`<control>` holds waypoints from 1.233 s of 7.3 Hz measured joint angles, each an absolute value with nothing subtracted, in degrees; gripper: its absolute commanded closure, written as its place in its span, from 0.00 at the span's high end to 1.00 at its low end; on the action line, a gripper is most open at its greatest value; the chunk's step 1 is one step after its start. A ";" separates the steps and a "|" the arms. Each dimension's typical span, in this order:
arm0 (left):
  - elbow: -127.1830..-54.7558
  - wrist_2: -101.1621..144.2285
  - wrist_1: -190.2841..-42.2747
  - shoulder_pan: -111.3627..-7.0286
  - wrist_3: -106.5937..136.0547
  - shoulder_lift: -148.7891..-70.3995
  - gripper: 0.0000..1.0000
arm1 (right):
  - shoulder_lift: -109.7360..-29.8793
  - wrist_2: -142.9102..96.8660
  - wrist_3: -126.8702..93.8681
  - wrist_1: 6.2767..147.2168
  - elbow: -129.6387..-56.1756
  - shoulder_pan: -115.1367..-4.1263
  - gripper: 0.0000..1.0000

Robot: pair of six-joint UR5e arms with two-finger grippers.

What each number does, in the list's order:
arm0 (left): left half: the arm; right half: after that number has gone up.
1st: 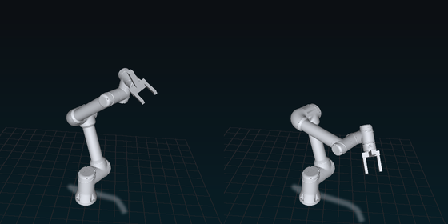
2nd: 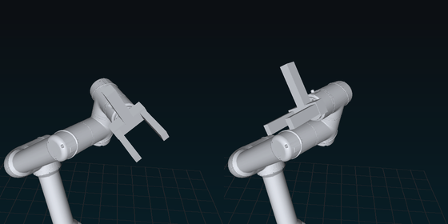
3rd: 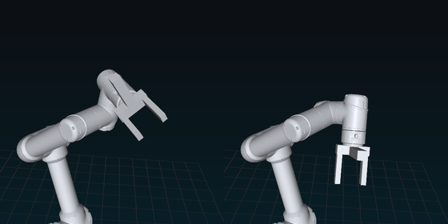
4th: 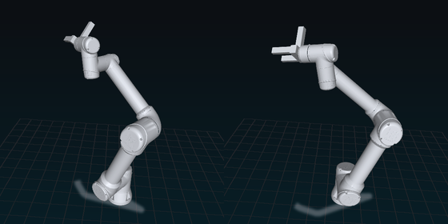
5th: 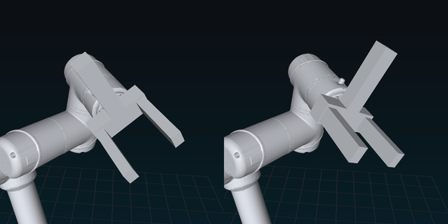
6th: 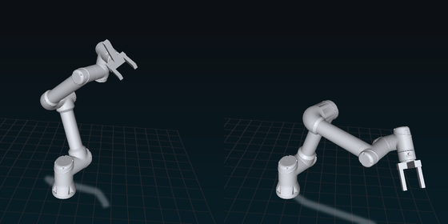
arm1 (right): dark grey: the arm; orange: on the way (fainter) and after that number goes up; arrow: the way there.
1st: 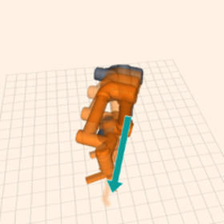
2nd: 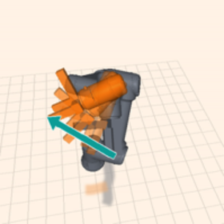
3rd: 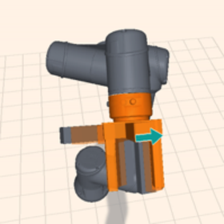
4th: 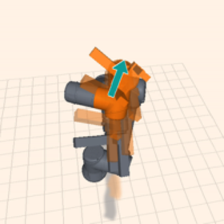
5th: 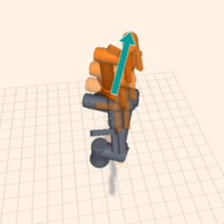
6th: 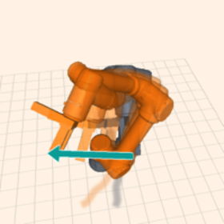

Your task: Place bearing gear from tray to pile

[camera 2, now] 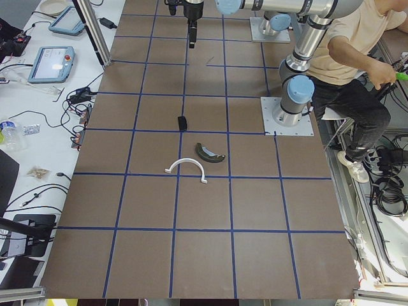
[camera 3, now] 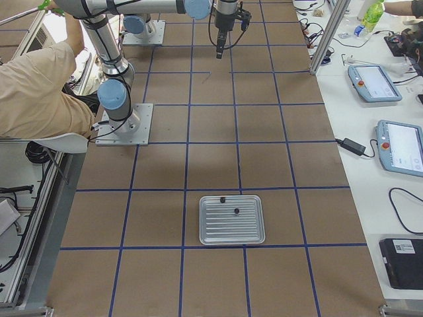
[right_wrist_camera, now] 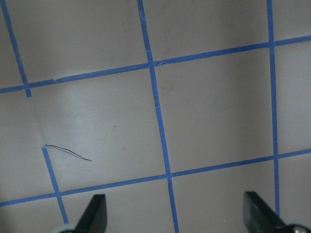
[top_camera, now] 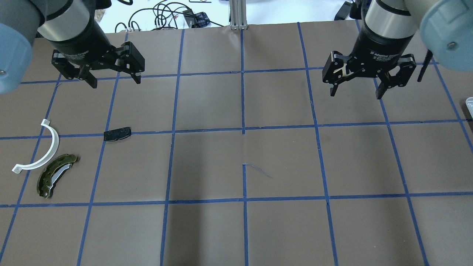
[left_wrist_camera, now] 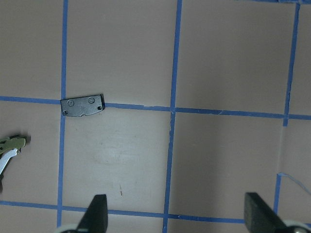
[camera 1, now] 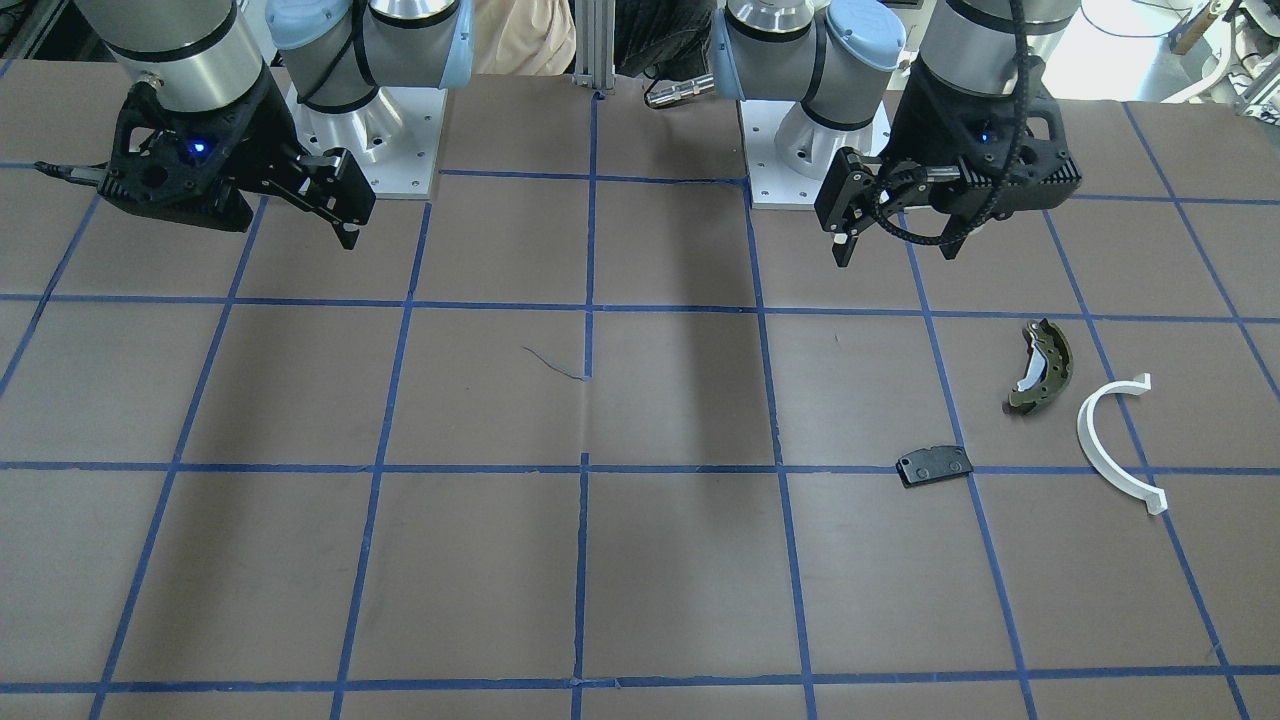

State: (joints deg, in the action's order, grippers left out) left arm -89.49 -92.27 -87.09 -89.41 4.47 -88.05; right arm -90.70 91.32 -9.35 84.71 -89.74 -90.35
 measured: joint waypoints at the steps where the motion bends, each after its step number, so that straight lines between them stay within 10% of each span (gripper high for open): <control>1: -89.70 -92.39 -86.90 -89.15 4.52 -88.05 1.00 | -90.70 91.34 -9.35 84.72 -89.74 -90.35 1.00; 9: -95.32 -92.17 -78.07 -86.69 4.54 -88.79 1.00 | -90.61 90.78 -9.50 86.11 -89.74 -90.27 1.00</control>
State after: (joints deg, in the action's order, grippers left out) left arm -95.32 -92.17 -78.07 -86.69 4.54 -88.79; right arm -90.61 90.78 -9.50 86.11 -89.74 -90.27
